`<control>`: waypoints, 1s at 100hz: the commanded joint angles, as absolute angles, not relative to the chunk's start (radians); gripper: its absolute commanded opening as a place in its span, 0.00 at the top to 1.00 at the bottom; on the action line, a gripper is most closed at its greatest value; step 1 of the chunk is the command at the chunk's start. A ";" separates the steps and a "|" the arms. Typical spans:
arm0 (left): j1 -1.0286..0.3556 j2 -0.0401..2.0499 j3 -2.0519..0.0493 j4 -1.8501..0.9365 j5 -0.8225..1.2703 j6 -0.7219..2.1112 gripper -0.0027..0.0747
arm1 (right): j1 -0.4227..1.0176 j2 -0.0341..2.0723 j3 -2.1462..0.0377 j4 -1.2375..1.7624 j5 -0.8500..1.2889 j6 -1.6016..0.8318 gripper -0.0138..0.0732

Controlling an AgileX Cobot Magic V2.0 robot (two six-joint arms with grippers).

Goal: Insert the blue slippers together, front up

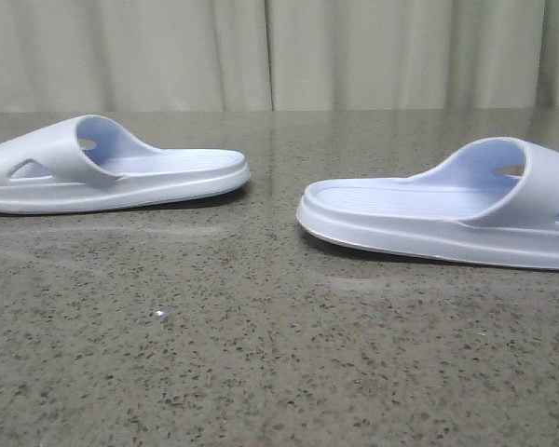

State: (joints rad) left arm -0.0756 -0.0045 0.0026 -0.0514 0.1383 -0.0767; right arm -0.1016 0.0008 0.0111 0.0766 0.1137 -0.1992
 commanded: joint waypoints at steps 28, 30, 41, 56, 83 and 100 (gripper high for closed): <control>-0.086 -0.032 0.012 -0.053 0.055 -0.084 0.95 | -0.106 0.008 0.031 0.070 0.030 -0.204 0.94; -0.086 -0.032 0.012 -0.053 0.055 -0.084 0.95 | -0.106 0.008 0.031 0.070 0.030 -0.204 0.94; -0.086 -0.032 0.012 -0.053 0.055 -0.084 0.95 | -0.106 0.008 0.031 0.070 0.030 -0.204 0.94; -0.086 -0.032 0.012 -0.053 0.055 -0.084 0.95 | -0.106 0.008 0.031 0.070 0.030 -0.204 0.94; -0.086 -0.032 0.012 -0.053 0.055 -0.084 0.95 | -0.106 0.008 0.031 0.070 0.014 -0.204 0.94; -0.086 -0.032 0.012 -0.053 0.055 -0.084 0.95 | -0.106 0.008 0.031 0.135 0.006 -0.202 0.94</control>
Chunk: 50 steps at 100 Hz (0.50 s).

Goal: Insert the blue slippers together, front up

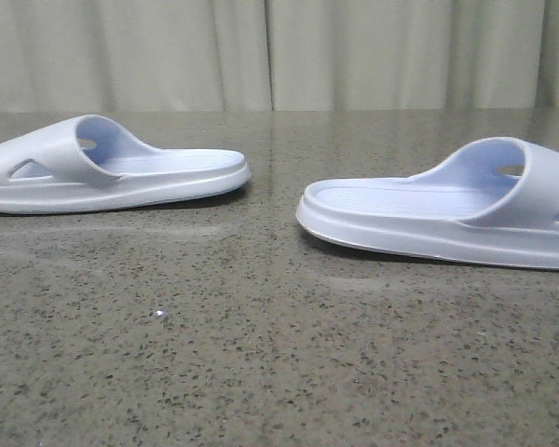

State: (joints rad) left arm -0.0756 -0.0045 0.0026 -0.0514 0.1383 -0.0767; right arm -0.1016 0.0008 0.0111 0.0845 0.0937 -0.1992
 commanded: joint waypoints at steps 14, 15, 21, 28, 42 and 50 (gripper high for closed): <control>-0.086 -0.032 0.012 -0.053 0.055 -0.084 0.95 | -0.106 0.008 0.031 0.286 0.007 -0.202 0.94; -0.086 -0.032 0.012 -0.056 0.055 -0.084 0.95 | -0.106 0.008 0.031 0.286 0.007 -0.202 0.94; -0.086 -0.032 0.012 -0.065 0.053 -0.084 0.95 | -0.106 0.008 0.031 0.348 0.000 -0.202 0.94; -0.086 -0.032 0.012 -0.093 0.053 -0.084 0.95 | -0.106 0.008 0.031 0.355 -0.006 -0.202 0.94; -0.086 -0.032 0.012 -0.169 0.052 -0.084 0.95 | -0.106 0.008 0.031 0.382 -0.044 -0.202 0.94; -0.086 -0.032 0.012 -0.222 0.048 -0.084 0.95 | -0.106 0.008 0.031 0.407 -0.044 -0.202 0.94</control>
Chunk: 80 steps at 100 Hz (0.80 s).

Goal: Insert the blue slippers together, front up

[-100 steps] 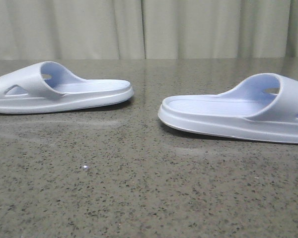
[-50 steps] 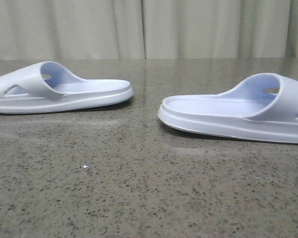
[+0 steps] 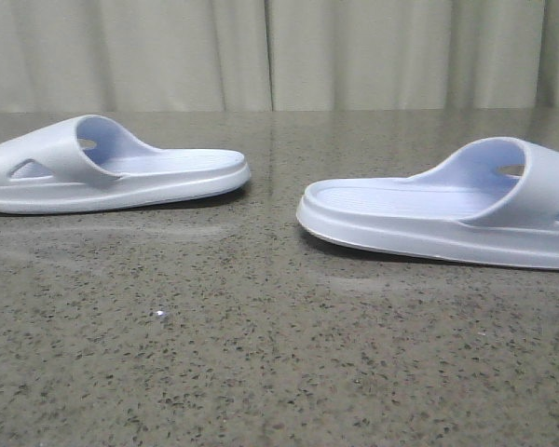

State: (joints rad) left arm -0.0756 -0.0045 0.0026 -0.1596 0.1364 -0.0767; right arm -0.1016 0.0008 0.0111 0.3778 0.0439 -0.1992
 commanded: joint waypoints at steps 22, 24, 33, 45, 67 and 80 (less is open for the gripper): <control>-0.086 -0.032 0.012 -0.490 0.012 -0.084 0.95 | -0.106 0.008 0.031 0.725 -0.025 -0.195 0.94; -0.086 -0.032 0.012 -0.527 0.000 -0.084 0.95 | -0.106 0.008 0.031 0.760 -0.020 -0.195 0.94; -0.086 -0.032 0.006 -0.655 -0.028 -0.084 0.95 | -0.106 0.008 0.008 0.810 0.028 -0.195 0.94; -0.086 -0.028 -0.027 -0.661 0.000 -0.084 0.95 | -0.106 0.024 -0.061 0.780 0.119 -0.210 0.93; -0.086 0.174 -0.181 -0.451 0.088 -0.084 0.95 | -0.106 0.264 -0.222 0.670 0.212 -0.213 0.93; -0.086 0.365 -0.322 -0.323 0.234 -0.084 0.95 | -0.106 0.495 -0.350 0.610 0.357 -0.213 0.93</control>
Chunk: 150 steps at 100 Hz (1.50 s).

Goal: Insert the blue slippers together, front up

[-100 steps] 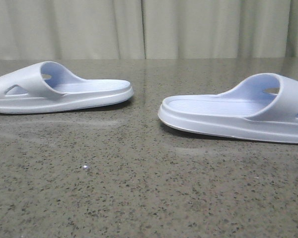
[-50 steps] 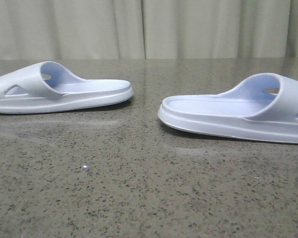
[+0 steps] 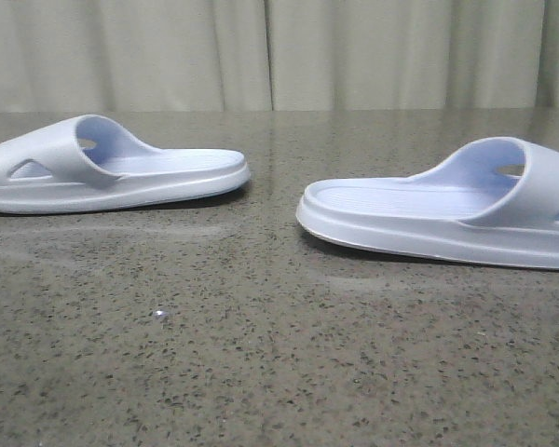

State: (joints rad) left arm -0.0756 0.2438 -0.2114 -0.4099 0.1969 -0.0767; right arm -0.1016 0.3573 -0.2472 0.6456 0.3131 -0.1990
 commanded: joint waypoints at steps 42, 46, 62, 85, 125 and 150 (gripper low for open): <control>-0.086 0.639 -0.521 -0.403 0.479 0.162 0.74 | -0.106 0.688 -0.541 0.605 0.631 -0.270 0.53; -0.086 0.639 -0.521 -0.430 0.477 0.190 0.64 | -0.106 0.689 -0.541 0.605 0.636 -0.270 0.46; -0.086 0.639 -0.521 -0.465 0.473 0.201 0.40 | -0.106 0.697 -0.541 0.605 0.625 -0.270 0.43; -0.086 0.639 -0.521 -0.476 0.475 0.201 0.42 | -0.140 0.785 -0.541 0.605 0.588 -0.268 0.43; -0.086 0.639 -0.521 -0.481 0.475 0.203 0.42 | -0.187 0.859 -0.543 0.668 0.564 -0.349 0.43; -0.086 0.639 -0.521 -0.484 0.475 0.203 0.42 | -0.187 0.933 -0.544 0.751 0.574 -0.451 0.43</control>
